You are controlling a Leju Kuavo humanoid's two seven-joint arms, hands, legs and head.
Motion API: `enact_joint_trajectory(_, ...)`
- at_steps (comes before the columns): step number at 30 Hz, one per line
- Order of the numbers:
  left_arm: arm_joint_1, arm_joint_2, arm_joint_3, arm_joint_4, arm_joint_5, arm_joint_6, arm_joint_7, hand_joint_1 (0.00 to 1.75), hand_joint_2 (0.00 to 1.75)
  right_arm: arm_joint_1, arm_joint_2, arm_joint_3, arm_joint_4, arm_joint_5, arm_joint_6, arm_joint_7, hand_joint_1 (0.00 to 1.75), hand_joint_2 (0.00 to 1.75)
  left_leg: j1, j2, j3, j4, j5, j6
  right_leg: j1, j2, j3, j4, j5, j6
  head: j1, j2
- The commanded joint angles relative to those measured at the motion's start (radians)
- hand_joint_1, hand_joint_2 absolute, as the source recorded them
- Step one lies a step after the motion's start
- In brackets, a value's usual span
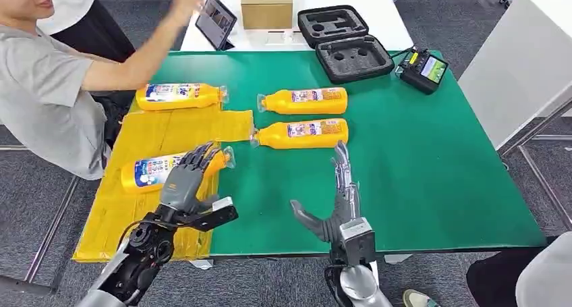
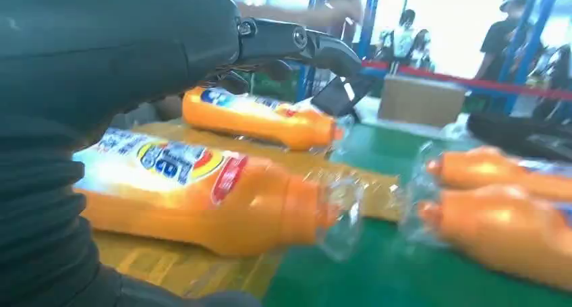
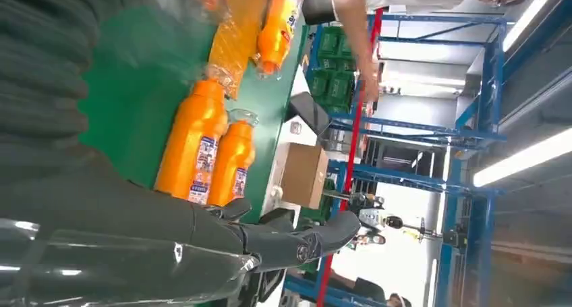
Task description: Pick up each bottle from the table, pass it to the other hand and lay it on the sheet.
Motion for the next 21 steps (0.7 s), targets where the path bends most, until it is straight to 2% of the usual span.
enact_joint_trajectory(1, 0.013, 0.003, -0.027, -0.066, 0.005, -0.012, -0.001, 0.0, 1.75, -0.011, -0.012, 0.007, 0.014, -0.002, -0.006, 0.002, 0.0, 1.75, 0.0, -0.001, 0.002, 0.0, -0.001, -0.001, 0.0, 0.0, 0.002, 0.0, -0.001, -0.001, 0.0, 0.0)
enact_joint_trajectory(6, 0.006, 0.0, -0.024, -0.069, 0.049, -0.016, -0.019, 0.0, 1.75, -0.015, -0.01, 0.009, 0.014, -0.002, -0.01, 0.002, 0.0, 1.75, 0.0, 0.0, 0.003, 0.0, -0.001, -0.001, 0.0, 0.001, 0.003, 0.0, -0.001, -0.001, 0.0, 0.0)
enact_joint_trajectory(10, 0.014, -0.017, -0.019, -0.096, 0.05, 0.122, -0.042, 0.0, 1.75, -0.016, -0.008, 0.017, 0.023, 0.005, -0.013, 0.002, 0.0, 1.75, 0.001, -0.002, 0.005, 0.0, -0.002, -0.001, 0.0, 0.0, 0.005, 0.0, -0.002, -0.001, 0.0, 0.0)
enact_joint_trajectory(13, 0.038, -0.032, -0.017, -0.149, 0.171, 0.141, -0.11, 0.0, 1.75, -0.008, -0.009, 0.024, 0.008, 0.014, -0.035, 0.002, 0.0, 1.75, 0.0, -0.001, 0.004, 0.0, -0.002, -0.001, 0.0, 0.001, 0.004, 0.0, -0.002, -0.001, 0.0, 0.0)
enact_joint_trajectory(18, 0.141, -0.059, -0.055, -0.321, 0.504, 0.065, -0.242, 0.0, 1.75, 0.041, -0.039, 0.078, -0.18, 0.044, -0.21, 0.002, 0.0, 1.75, 0.0, -0.001, 0.003, 0.001, -0.002, -0.001, 0.0, 0.001, 0.003, 0.002, -0.003, -0.001, 0.0, 0.0)
enact_joint_trajectory(20, 0.175, -0.068, -0.083, -0.347, 0.545, 0.059, -0.265, 0.0, 1.75, 0.075, -0.026, 0.05, -0.224, 0.053, -0.211, 0.002, 0.0, 1.75, 0.0, -0.001, 0.004, 0.001, -0.003, -0.001, -0.001, 0.001, 0.004, 0.001, -0.004, -0.001, 0.0, 0.0)
enact_joint_trajectory(21, 0.185, -0.076, -0.092, -0.349, 0.573, 0.059, -0.269, 0.0, 1.75, 0.089, -0.017, 0.037, -0.213, 0.019, -0.211, 0.002, 0.0, 0.0, 0.0, -0.002, 0.003, 0.0, -0.002, -0.001, 0.0, 0.0, 0.003, 0.0, -0.003, 0.0, 0.0, 0.0)
